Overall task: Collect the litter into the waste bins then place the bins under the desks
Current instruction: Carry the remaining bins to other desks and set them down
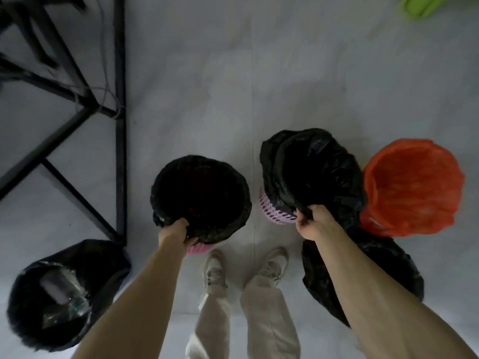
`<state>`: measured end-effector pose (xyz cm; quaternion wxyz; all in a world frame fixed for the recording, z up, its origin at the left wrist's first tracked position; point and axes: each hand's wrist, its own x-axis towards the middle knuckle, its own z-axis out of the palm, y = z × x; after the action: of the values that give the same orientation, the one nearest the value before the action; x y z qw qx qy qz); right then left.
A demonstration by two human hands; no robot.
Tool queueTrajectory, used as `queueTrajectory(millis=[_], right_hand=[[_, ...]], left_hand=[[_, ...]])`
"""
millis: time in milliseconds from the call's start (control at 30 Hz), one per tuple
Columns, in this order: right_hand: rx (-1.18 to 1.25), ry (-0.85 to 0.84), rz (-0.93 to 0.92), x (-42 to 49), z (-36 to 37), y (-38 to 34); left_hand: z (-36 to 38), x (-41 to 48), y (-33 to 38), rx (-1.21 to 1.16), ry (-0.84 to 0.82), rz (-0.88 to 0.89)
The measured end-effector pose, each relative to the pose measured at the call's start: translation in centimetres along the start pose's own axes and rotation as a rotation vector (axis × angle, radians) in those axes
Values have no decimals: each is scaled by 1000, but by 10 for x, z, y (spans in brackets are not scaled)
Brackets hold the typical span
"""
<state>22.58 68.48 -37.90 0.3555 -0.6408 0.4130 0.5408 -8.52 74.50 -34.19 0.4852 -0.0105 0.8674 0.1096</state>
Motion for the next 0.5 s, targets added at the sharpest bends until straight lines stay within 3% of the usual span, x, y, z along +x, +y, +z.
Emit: queueTrajectory(millis=[233,500], right_hand=[[-131,-152,-167,-213,32,-94],[-241,-253,-578,-466,102,-193]], left_hand=[[-36,-193,129,-181,-92,102],[-87,-382,290,-292,-285,374]])
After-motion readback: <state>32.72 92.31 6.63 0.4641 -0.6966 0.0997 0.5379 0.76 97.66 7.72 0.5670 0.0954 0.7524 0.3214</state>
